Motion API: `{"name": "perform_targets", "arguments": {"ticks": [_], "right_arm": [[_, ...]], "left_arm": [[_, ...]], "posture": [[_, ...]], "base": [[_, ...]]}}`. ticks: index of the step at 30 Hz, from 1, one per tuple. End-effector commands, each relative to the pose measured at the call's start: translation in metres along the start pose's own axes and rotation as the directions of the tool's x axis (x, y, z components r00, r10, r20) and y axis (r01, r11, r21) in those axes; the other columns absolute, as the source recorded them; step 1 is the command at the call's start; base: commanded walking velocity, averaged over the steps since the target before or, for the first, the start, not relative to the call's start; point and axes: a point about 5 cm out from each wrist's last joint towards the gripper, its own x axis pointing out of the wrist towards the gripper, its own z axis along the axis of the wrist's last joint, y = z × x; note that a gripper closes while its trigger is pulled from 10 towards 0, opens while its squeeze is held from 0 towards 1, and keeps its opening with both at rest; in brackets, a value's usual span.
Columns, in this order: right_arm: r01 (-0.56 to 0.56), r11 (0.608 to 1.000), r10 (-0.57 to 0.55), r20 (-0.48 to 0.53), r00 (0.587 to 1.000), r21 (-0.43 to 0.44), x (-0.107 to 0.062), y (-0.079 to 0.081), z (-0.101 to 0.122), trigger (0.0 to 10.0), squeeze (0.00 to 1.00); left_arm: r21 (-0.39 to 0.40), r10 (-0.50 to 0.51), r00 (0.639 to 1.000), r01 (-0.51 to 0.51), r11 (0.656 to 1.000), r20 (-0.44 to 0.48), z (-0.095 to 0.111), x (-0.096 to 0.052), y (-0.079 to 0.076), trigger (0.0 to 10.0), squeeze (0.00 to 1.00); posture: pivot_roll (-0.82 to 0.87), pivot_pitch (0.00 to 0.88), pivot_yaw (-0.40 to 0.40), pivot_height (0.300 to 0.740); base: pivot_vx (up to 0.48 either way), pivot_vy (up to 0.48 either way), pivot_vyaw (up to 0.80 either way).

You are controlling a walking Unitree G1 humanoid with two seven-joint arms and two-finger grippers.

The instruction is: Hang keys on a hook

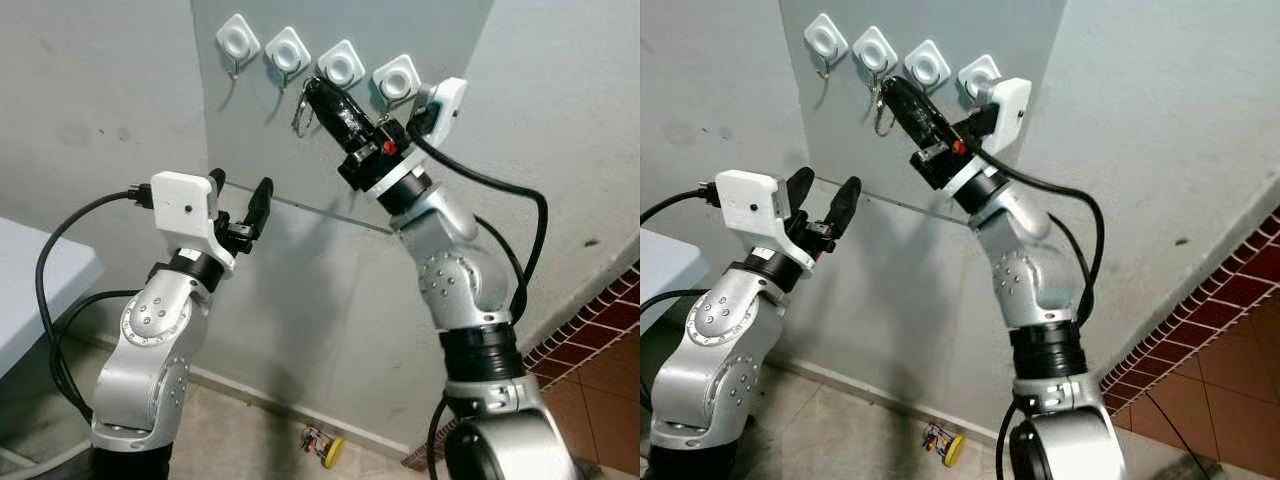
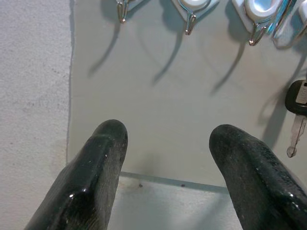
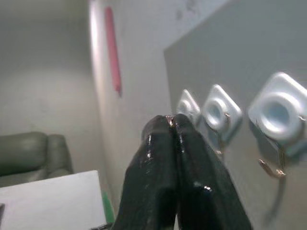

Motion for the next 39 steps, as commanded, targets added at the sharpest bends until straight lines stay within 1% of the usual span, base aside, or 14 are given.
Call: {"name": "perform_targets", "arguments": {"ticks": [1, 4, 5, 7, 8, 11, 15, 20, 23, 25, 30, 32, 37, 39], "right_arm": [[0.043, 0.999, -0.042, 0.025, 0.999, -0.033, -0.002, 0.002, 0.007, 10.0, 0.00], [0.097, 0.994, -0.095, 0.044, 0.995, -0.047, -0.005, 0.007, 0.006, 10.0, 0.00], [0.097, 0.994, -0.095, 0.044, 0.995, -0.047, -0.005, 0.007, 0.006, 10.0, 0.00], [0.146, 0.988, -0.143, 0.061, 0.988, -0.053, -0.006, 0.008, 0.007, 10.0, 0.00], [0.147, 0.988, -0.144, 0.057, 0.988, -0.048, -0.006, 0.010, 0.007, 10.0, 0.00], [0.165, 0.985, -0.162, 0.063, 0.985, -0.057, -0.005, 0.012, 0.007, 10.0, 0.00], [0.233, 0.971, -0.229, 0.058, 0.972, -0.062, -0.001, 0.015, 0.007, 10.0, 0.00], [0.261, 0.964, -0.258, 0.053, 0.965, -0.057, 0.003, 0.021, 0.005, 10.0, 0.00], [0.266, 0.962, -0.264, 0.052, 0.963, -0.058, 0.003, 0.022, 0.005, 10.0, 0.00], [0.266, 0.963, -0.264, 0.040, 0.964, -0.051, 0.011, 0.030, 0.000, 10.0, 0.00], [0.232, 0.972, -0.231, 0.036, 0.972, -0.025, 0.014, 0.039, -0.002, 10.0, 0.00], [0.199, 0.980, -0.199, 0.022, 0.980, 0.010, 0.017, 0.046, -0.005, 10.0, 0.00], [0.196, 0.980, -0.197, 0.011, 0.980, 0.016, 0.020, 0.050, -0.007, 10.0, 0.00], [0.179, 0.984, -0.179, 0.014, 0.984, 0.022, 0.024, 0.053, -0.007, 10.0, 0.00]], "left_arm": [[0.001, -0.003, 1.000, 0.003, 1.000, 0.011, 0.003, -0.001, -0.002, 10.0, 0.00], [0.000, -0.001, 1.000, 0.001, 1.000, 0.011, 0.004, -0.001, -0.002, 10.0, 0.00], [0.000, -0.001, 1.000, 0.001, 1.000, 0.011, 0.004, -0.001, -0.002, 10.0, 0.00], [-0.001, 0.000, 1.000, 0.000, 1.000, 0.011, 0.004, -0.001, -0.002, 10.0, 0.00], [-0.002, -0.001, 1.000, 0.001, 1.000, 0.010, 0.003, 0.000, -0.002, 10.0, 0.00], [-0.003, -0.002, 1.000, 0.002, 1.000, 0.010, 0.003, 0.000, -0.002, 10.0, 0.00], [-0.004, -0.004, 1.000, 0.005, 1.000, 0.011, 0.004, 0.001, -0.002, 10.0, 0.00], [-0.005, -0.003, 1.000, 0.003, 1.000, 0.011, 0.004, 0.002, -0.002, 10.0, 0.00], [-0.005, -0.002, 1.000, 0.003, 1.000, 0.011, 0.004, 0.002, -0.002, 10.0, 0.00], [-0.006, -0.001, 1.000, 0.001, 1.000, 0.012, 0.004, 0.002, -0.002, 10.0, 0.00], [-0.006, -0.001, 1.000, 0.001, 1.000, 0.013, 0.004, 0.003, -0.003, 10.0, 0.00], [-0.007, 0.001, 1.000, -0.001, 1.000, 0.013, 0.004, 0.002, -0.003, 10.0, 0.00], [-0.009, 0.000, 1.000, 0.000, 1.000, 0.013, 0.003, 0.003, -0.003, 10.0, 0.00], [-0.009, 0.001, 1.000, 0.000, 1.000, 0.013, 0.003, 0.003, -0.003, 10.0, 0.00]], "posture": [[0.02, 0.000, -0.125, 0.740], [0.02, 0.000, -0.124, 0.740], [0.02, 0.000, -0.124, 0.740], [0.02, 0.000, -0.124, 0.740], [0.02, 0.000, -0.124, 0.740], [0.01, 0.000, -0.121, 0.740], [0.00, 0.000, -0.118, 0.740], [0.00, 0.000, -0.117, 0.740], [0.00, 0.000, -0.117, 0.740], [0.00, 0.000, -0.118, 0.740], [0.00, 0.000, -0.121, 0.740], [0.00, 0.000, -0.121, 0.740], [0.00, 0.000, -0.123, 0.740], [0.00, 0.000, -0.123, 0.740]], "base": [[0.000, 0.000, 0.00], [0.000, 0.000, 0.00], [0.000, 0.000, 0.00], [0.000, 0.000, 0.00], [0.000, 0.000, 0.00], [0.000, 0.000, 0.00], [0.000, 0.000, 0.00], [0.000, 0.000, 0.00], [0.000, 0.000, 0.00], [0.000, 0.000, 0.00], [0.000, 0.000, 0.00], [0.000, 0.000, 0.00], [0.000, 0.000, 0.00], [0.000, 0.000, 0.00]]}}
